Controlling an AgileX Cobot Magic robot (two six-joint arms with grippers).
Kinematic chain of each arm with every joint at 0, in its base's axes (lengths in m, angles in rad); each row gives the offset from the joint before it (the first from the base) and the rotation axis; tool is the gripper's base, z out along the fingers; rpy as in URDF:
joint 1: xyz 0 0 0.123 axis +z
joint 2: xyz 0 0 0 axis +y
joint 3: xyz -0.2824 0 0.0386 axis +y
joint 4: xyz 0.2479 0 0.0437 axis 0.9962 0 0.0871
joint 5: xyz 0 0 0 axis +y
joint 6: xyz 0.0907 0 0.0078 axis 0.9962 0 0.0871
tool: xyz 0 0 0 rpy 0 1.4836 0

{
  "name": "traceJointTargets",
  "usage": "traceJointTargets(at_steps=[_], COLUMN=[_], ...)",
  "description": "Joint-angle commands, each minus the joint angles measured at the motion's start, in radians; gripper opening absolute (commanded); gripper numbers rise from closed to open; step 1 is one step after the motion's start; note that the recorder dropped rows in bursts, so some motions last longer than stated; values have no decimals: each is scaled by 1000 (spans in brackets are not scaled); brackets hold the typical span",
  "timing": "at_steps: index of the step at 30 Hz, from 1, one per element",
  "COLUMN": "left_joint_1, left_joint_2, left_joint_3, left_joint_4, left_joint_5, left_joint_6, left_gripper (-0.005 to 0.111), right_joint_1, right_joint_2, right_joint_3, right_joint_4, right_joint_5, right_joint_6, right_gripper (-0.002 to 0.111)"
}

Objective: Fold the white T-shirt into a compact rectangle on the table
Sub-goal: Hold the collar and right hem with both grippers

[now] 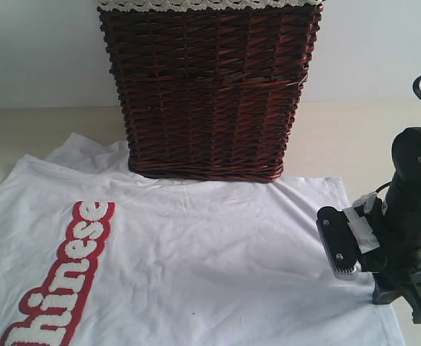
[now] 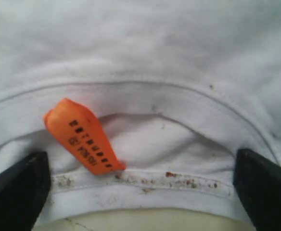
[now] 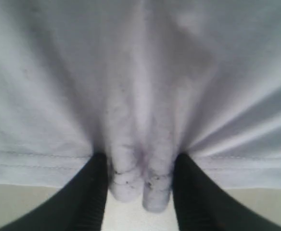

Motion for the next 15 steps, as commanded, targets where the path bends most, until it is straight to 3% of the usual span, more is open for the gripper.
traceJointTargets(at_steps=[1, 3, 15], left_joint_1=[1, 1, 1], left_joint_2=[9, 9, 9], left_joint_3=[8, 8, 8], left_joint_4=[5, 5, 5], left_joint_5=[-8, -8, -8], left_joint_6=[2, 2, 2], left_gripper=[105, 105, 105], right_joint_1=[-4, -4, -4], right_joint_2=[37, 37, 37], right_joint_3=[20, 20, 20], right_joint_4=[-58, -58, -74], right_joint_5=[-17, -17, -64], right_joint_6=[-8, 3, 2], right_gripper=[14, 0, 0])
